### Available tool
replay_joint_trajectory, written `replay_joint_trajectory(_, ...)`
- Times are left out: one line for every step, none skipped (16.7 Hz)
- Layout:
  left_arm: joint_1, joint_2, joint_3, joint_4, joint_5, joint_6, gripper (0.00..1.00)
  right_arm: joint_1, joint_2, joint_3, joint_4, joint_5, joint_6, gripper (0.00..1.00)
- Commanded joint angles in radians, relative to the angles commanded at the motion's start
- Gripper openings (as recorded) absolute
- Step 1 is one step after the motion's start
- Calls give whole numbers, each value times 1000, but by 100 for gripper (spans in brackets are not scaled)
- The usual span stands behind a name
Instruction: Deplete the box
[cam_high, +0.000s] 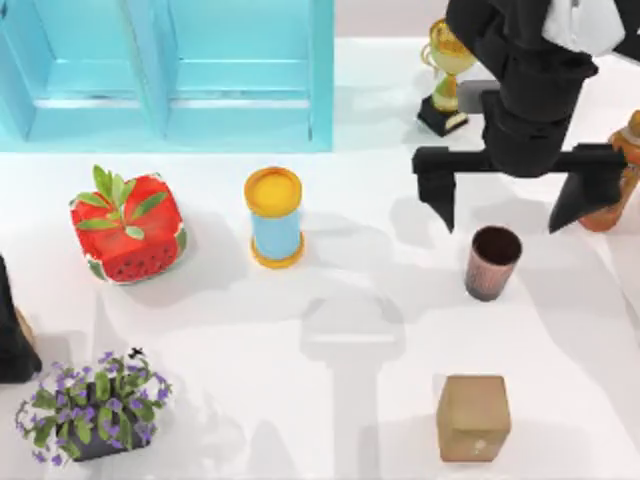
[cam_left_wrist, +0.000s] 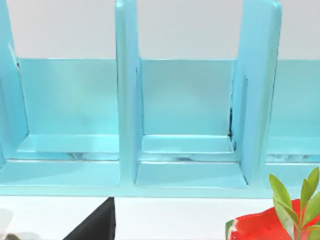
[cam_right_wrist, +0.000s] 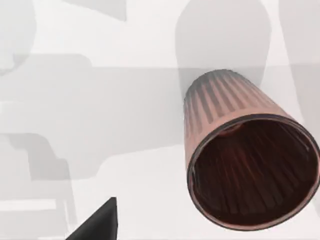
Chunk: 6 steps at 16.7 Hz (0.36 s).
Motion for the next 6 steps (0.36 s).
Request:
replay_joint_trajectory(0,0,0,0,0,0,100,-1,-5,34,-41,1,0,100)
replay_joint_trajectory(0,0,0,0,0,0,100,-2,-12,65,-77,1,-1,100)
replay_joint_trajectory(0,0,0,0,0,0,100,-3,-19,94,-107,1,-2,100)
replay_joint_trajectory(0,0,0,0,0,0,100,-3,-26,116,-129,0,-3,100)
replay_joint_trajectory(0,0,0,0,0,0,100,-4,-32,130,-141,0,-4,100)
replay_joint_trajectory(0,0,0,0,0,0,100,-4,-34,134,-144,0,-4,100)
